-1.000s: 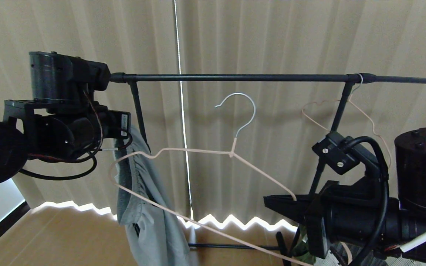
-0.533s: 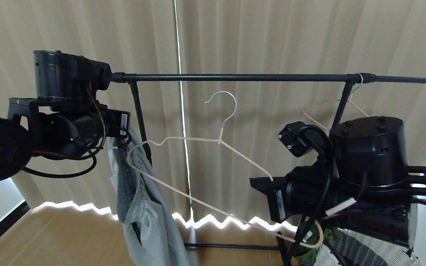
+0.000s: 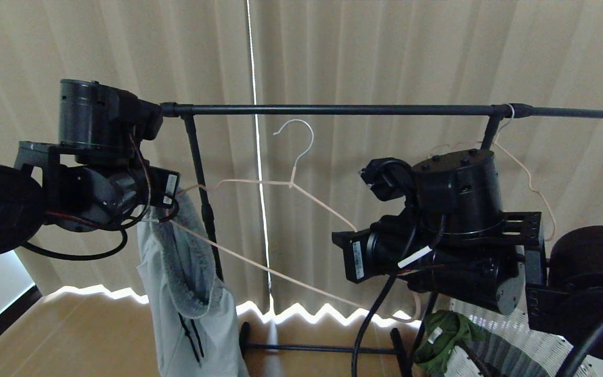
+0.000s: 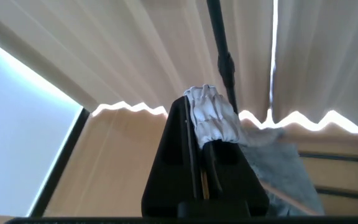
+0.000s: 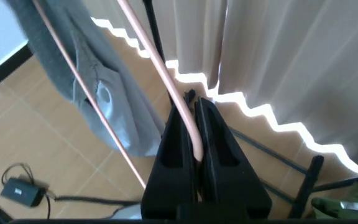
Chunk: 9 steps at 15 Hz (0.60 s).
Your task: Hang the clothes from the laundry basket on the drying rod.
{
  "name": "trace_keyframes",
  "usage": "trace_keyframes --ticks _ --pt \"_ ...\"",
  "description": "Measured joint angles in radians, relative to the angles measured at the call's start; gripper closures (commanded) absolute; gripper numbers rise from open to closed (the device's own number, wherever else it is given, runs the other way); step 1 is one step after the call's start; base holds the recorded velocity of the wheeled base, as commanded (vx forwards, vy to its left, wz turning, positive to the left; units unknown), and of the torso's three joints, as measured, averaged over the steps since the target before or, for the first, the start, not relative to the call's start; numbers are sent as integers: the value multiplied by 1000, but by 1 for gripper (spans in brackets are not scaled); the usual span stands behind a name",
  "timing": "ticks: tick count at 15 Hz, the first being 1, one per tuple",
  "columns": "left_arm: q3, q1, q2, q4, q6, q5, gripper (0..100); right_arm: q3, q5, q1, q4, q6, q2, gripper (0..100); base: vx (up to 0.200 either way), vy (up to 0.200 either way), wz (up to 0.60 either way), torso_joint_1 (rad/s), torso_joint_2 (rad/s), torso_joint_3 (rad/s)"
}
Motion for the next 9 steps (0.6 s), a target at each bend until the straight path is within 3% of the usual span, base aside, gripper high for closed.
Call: trace_keyframes --ticks 9 --pt "-11 -10 10 20 8 38 100 5 -9 62 -58 58 12 100 0 0 0 0 0 0"
